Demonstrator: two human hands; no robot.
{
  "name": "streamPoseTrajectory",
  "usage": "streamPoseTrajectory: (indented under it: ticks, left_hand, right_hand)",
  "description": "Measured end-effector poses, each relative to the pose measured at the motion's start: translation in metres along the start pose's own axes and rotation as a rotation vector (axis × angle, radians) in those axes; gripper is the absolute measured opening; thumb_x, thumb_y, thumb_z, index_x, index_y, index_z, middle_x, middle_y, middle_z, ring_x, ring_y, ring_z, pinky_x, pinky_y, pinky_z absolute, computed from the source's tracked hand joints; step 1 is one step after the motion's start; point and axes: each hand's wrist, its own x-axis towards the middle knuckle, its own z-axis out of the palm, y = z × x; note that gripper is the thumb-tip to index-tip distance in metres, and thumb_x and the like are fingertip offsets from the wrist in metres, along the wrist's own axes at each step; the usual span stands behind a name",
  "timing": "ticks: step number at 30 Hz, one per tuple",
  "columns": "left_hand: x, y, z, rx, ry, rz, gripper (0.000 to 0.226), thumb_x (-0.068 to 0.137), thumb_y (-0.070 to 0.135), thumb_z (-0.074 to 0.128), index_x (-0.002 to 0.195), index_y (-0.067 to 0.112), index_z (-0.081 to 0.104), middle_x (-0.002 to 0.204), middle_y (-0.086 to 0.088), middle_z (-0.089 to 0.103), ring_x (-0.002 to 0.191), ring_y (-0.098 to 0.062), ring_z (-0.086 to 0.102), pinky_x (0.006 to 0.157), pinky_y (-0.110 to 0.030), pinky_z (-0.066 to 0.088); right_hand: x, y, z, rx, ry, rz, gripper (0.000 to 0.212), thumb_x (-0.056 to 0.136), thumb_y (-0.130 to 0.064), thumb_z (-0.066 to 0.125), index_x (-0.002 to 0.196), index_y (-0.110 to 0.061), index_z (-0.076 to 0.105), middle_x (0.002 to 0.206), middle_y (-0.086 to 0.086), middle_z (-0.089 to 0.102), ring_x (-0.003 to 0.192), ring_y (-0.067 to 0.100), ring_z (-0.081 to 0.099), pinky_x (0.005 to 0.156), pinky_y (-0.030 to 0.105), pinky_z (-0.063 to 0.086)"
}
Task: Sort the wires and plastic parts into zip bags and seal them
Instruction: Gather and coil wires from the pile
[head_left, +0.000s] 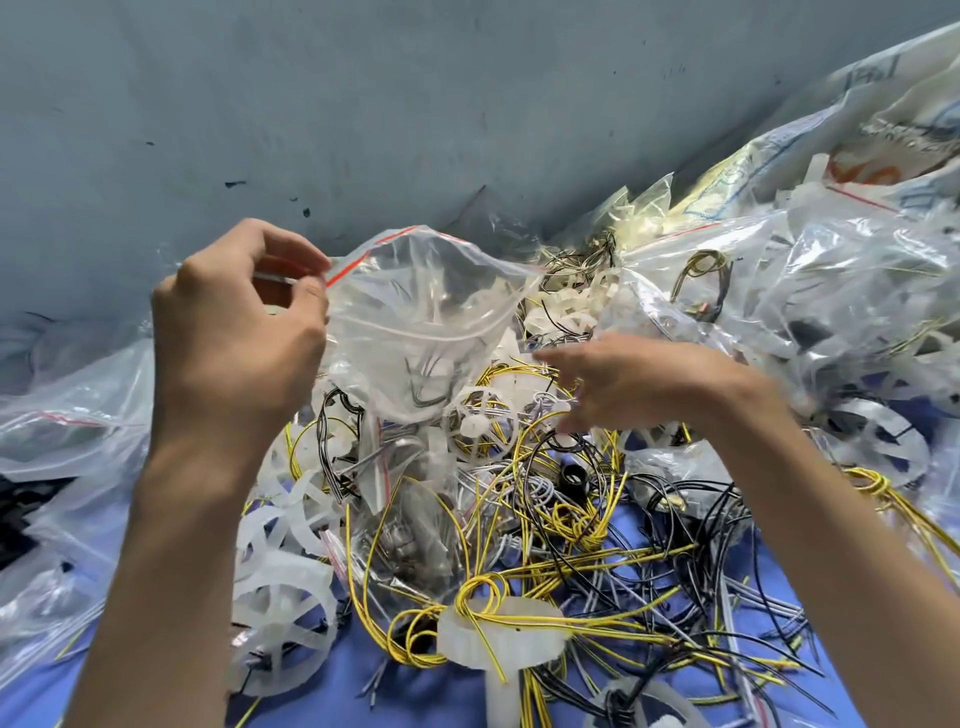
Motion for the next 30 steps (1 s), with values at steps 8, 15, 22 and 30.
streamPoseTrajectory:
  ticks: [8,15,22,30]
  left_hand:
    - [0.000,0.001,-0.002,0.011,-0.019,-0.011,0.013,0.076,0.026,0.054,0.071,0.036,0.058,0.070,0.020,0.063,0.064,0.002,0.064,0.074,-0.030,0.055]
    - [0.001,-0.002,0.000,0.022,-0.034,-0.013,0.012,0.078,0.026,0.056,0.072,0.035,0.060,0.068,0.022,0.062,0.061,0.011,0.059,0.070,-0.022,0.050]
    - [0.001,-0.004,0.001,0.046,-0.055,0.003,0.018,0.084,0.018,0.060,0.074,0.033,0.060,0.070,0.020,0.062,0.060,0.015,0.056,0.062,-0.006,0.043]
    - [0.002,-0.005,0.001,0.056,-0.083,-0.009,0.012,0.084,0.017,0.062,0.080,0.028,0.064,0.070,0.022,0.060,0.059,0.018,0.053,0.055,0.002,0.035]
  right_hand:
    - [0.003,-0.002,0.006,-0.078,-0.187,0.008,0.039,0.086,-0.032,0.066,0.124,-0.032,0.057,0.109,-0.003,0.059,0.083,0.013,0.059,0.068,0.026,0.055]
    - [-0.002,0.011,-0.002,-0.046,-0.081,0.004,0.007,0.088,-0.024,0.065,0.081,-0.022,0.064,0.071,-0.003,0.065,0.058,0.007,0.058,0.053,0.025,0.053]
    - [-0.002,0.007,0.000,0.015,-0.245,0.011,0.029,0.083,-0.041,0.068,0.109,-0.028,0.063,0.085,-0.005,0.074,0.068,0.002,0.065,0.064,0.023,0.050]
    - [-0.007,0.006,-0.001,-0.025,-0.249,-0.066,0.004,0.080,-0.031,0.069,0.082,-0.029,0.066,0.077,-0.003,0.066,0.071,0.014,0.064,0.066,0.034,0.057]
